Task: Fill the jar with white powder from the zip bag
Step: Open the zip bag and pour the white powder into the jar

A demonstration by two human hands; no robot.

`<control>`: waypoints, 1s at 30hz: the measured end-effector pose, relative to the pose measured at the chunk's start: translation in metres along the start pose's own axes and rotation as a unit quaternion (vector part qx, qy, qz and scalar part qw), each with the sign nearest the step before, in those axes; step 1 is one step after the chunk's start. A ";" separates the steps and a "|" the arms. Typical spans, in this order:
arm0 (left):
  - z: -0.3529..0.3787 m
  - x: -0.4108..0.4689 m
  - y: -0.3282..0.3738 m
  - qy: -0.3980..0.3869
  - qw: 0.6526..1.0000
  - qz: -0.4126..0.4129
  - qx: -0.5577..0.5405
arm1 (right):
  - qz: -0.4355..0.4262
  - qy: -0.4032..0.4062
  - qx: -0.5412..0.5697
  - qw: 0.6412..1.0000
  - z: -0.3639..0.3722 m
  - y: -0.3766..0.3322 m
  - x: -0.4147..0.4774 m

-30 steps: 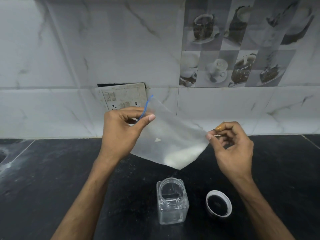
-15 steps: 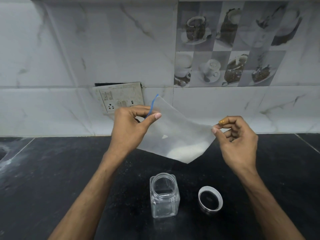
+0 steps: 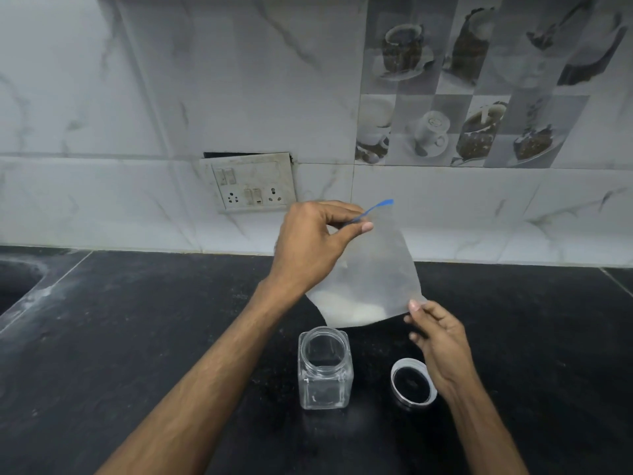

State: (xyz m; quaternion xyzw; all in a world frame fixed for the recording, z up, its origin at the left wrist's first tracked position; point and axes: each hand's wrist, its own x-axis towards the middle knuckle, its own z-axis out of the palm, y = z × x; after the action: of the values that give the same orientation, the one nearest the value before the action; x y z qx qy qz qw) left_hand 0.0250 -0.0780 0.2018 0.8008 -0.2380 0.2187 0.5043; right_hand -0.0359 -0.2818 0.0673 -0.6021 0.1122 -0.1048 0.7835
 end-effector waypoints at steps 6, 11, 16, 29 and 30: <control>-0.019 -0.011 0.000 -0.002 1.000 -0.012 -0.016 | -0.048 0.002 -0.044 0.998 0.006 -0.021 0.003; -0.027 -0.022 -0.005 0.018 0.998 -0.031 -0.046 | -0.126 0.026 -0.107 0.986 0.006 -0.048 0.009; -0.022 -0.039 -0.022 0.009 0.996 -0.060 -0.058 | -0.167 0.037 -0.168 0.971 -0.004 -0.059 0.008; -0.001 -0.083 -0.046 -0.019 0.988 -0.114 -0.102 | -0.196 0.081 -0.274 0.938 -0.021 -0.064 -0.010; 0.000 -0.084 -0.047 -0.021 0.987 -0.117 -0.106 | -0.196 0.080 -0.278 0.937 -0.021 -0.066 -0.012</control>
State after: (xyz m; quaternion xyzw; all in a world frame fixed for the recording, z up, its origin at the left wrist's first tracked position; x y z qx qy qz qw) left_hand -0.0137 -0.0464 0.1194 0.7692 -0.1751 0.1149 0.6037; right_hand -0.0553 -0.3143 0.1266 -0.7957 0.0789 -0.2693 0.5369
